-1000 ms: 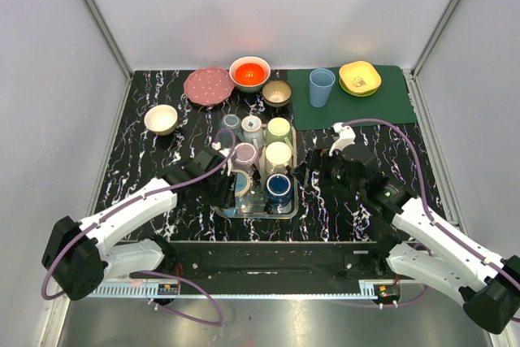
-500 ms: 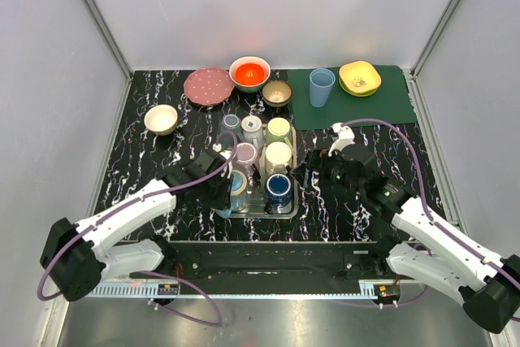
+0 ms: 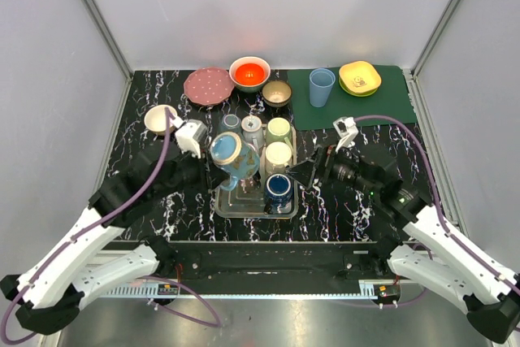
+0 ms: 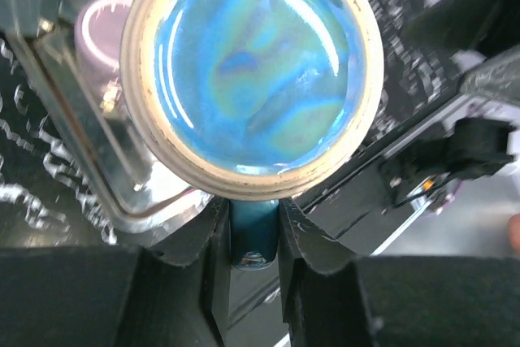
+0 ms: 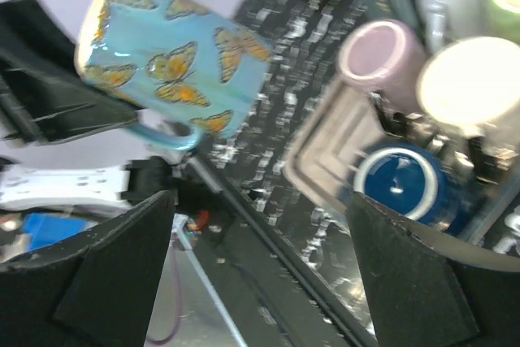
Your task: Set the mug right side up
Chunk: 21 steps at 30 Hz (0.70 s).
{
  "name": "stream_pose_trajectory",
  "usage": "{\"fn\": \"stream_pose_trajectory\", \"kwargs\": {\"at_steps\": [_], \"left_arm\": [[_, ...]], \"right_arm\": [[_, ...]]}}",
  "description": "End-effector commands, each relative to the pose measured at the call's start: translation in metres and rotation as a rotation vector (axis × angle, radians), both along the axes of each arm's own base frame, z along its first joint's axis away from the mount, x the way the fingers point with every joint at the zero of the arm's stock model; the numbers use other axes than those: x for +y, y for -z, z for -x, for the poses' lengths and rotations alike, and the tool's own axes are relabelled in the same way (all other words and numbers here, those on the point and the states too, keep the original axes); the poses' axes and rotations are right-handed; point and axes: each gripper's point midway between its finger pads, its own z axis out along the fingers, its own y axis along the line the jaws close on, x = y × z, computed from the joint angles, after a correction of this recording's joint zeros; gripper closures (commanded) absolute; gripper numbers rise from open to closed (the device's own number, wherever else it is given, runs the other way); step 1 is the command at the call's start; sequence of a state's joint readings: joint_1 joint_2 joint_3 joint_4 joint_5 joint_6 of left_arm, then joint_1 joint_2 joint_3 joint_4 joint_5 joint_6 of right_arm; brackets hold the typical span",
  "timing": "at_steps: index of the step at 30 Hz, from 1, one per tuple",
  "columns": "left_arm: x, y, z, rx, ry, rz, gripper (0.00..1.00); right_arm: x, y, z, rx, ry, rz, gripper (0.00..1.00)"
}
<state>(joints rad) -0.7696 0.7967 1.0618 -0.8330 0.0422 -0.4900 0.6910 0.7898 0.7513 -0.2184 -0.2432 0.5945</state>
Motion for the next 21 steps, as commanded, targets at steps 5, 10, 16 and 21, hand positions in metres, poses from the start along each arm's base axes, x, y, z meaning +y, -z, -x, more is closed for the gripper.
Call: {"fn": "stream_pose_trajectory", "kwargs": {"at_steps": [5, 10, 16, 21], "left_arm": [[-0.052, -0.151, -0.01, -0.353, 0.088, 0.706, 1.0], [-0.073, -0.176, -0.004, -0.354, 0.197, 0.874, 1.0], [-0.084, -0.192, 0.001, -0.337, 0.266, 0.969, 1.0], [-0.089, -0.187, 0.004, -0.309, 0.294, 1.008, 1.0]], "right_arm": [[0.026, -0.078, 0.043, -0.055, -0.255, -0.354, 0.31], [0.033, -0.086, 0.051, -0.038, -0.324, -0.427, 0.05], [0.035, -0.08, 0.044, -0.043, -0.299, -0.444, 0.09], [0.039, -0.086, 0.026, -0.09, -0.249, -0.468, 0.15]]}}
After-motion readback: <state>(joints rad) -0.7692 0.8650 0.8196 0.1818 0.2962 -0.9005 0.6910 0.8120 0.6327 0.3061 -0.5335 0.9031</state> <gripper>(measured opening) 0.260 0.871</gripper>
